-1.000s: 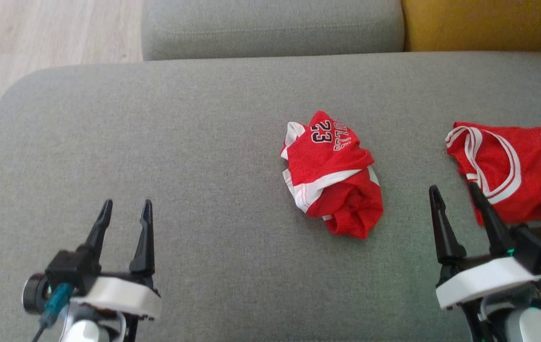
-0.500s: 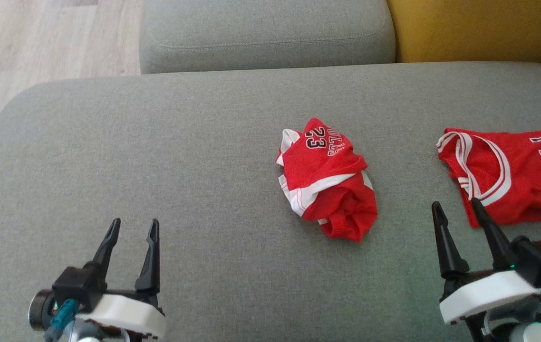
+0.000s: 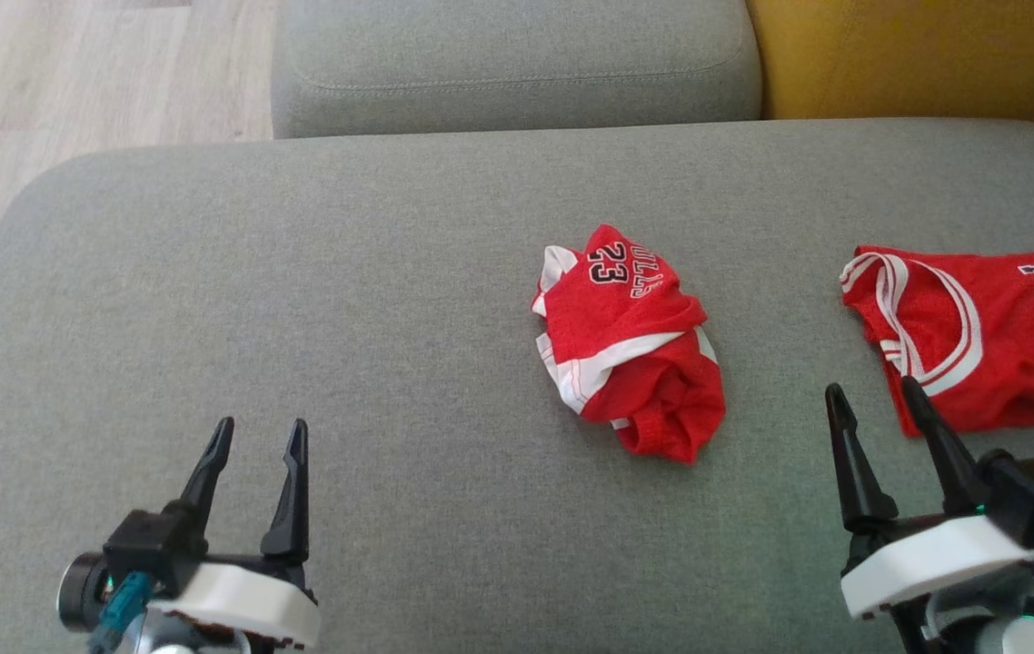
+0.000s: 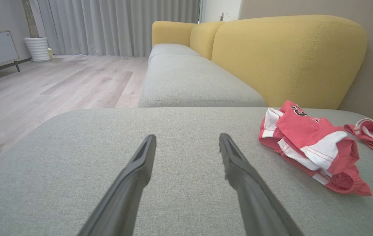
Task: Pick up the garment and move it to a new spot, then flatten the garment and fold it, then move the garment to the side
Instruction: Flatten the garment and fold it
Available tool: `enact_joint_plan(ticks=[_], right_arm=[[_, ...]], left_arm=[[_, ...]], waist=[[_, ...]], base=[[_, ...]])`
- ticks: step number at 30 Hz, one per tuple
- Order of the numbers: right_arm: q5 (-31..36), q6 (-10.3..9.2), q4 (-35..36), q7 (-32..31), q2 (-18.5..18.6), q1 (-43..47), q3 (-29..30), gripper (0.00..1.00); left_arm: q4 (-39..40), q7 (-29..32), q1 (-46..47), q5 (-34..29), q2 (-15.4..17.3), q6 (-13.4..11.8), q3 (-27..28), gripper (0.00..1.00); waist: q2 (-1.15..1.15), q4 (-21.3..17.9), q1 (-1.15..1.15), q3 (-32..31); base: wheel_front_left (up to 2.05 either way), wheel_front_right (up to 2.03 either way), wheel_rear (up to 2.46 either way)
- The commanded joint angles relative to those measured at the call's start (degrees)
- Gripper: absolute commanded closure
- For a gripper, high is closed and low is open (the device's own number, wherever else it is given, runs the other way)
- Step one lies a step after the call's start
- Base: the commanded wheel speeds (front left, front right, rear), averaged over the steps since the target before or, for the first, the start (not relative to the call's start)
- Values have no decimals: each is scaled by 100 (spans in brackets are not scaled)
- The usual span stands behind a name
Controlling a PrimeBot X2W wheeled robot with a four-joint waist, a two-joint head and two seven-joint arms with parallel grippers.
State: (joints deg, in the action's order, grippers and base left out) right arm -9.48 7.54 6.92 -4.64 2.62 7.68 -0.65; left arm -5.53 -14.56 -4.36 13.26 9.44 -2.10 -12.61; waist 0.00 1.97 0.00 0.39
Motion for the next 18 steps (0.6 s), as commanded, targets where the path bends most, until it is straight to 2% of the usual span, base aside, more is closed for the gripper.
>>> enact_joint_plan(ticks=[1, 9, 18], right_arm=[[56, -5, 233, -23, 26, -143, -108, 0], [22, -5, 253, -21, 26, -181, -97, 0], [36, -5, 323, -16, 26, -486, -190, 0]], left_arm=[[221, -38, 216, 23, 100, -42, 166, 0], [253, -22, 349, 64, 53, 27, 38, 0], [59, 327, 1323, -67, -295, 525, -834, 0]], waist=[[0, 4, 0, 4], [0, 30, 0, 128], [0, -142, 0, 743]], base=[[0, 0, 0], [0, 0, 0], [0, 0, 0]])
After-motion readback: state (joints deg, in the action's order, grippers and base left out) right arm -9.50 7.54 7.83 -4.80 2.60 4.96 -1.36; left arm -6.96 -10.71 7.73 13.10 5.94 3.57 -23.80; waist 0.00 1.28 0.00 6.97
